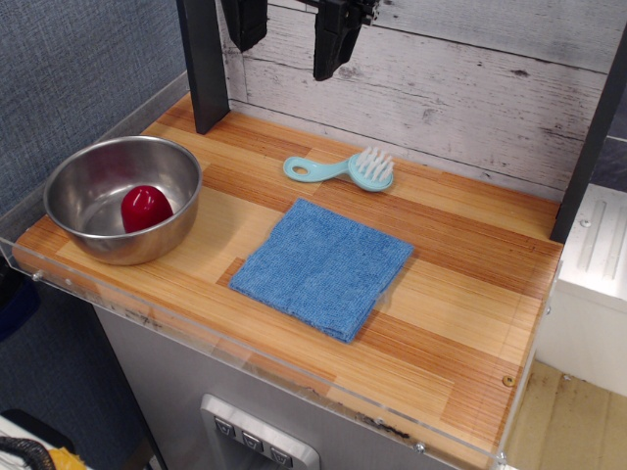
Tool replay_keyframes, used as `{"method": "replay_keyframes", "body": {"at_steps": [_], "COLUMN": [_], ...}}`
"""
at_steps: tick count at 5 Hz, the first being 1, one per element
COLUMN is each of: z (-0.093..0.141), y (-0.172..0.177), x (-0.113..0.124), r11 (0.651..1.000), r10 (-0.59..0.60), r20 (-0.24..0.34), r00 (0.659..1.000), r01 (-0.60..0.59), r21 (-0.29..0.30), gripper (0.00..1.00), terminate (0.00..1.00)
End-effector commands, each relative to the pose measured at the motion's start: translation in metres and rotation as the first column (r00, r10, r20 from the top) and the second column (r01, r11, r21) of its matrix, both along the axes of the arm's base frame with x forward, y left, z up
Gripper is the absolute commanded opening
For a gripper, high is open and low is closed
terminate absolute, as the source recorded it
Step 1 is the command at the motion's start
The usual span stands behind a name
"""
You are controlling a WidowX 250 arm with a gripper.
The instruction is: Take the strawberry out of the pot and place it to the right of the cloth.
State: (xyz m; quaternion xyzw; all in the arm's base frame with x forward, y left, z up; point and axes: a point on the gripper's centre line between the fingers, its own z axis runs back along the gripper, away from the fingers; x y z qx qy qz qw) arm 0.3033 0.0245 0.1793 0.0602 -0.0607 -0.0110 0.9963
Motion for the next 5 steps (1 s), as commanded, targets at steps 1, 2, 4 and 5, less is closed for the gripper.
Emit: {"method": "replay_keyframes", "body": {"at_steps": [1,2,4,5], "z": [0.0,0.004,0.005,-0.014], "y": [0.0,0.028,0.111,0.134], "x": [0.0,-0.01,-0.045,-0.058], "r11": [1.0,0.999,0.983,0.974], "r10": [0.0,0.037,0.143,0.182], "r20": [0.0,0.011,0.108,0.154], "r00": [1.0,0.999,0.984,0.971], "r01": [0.0,-0.038,-0.153,-0.199], "r21": [0.0,0.011,0.098,0.104], "gripper": [1.0,1.0,1.0,1.0], "terminate": [0.0,0.0,0.0,0.0]}}
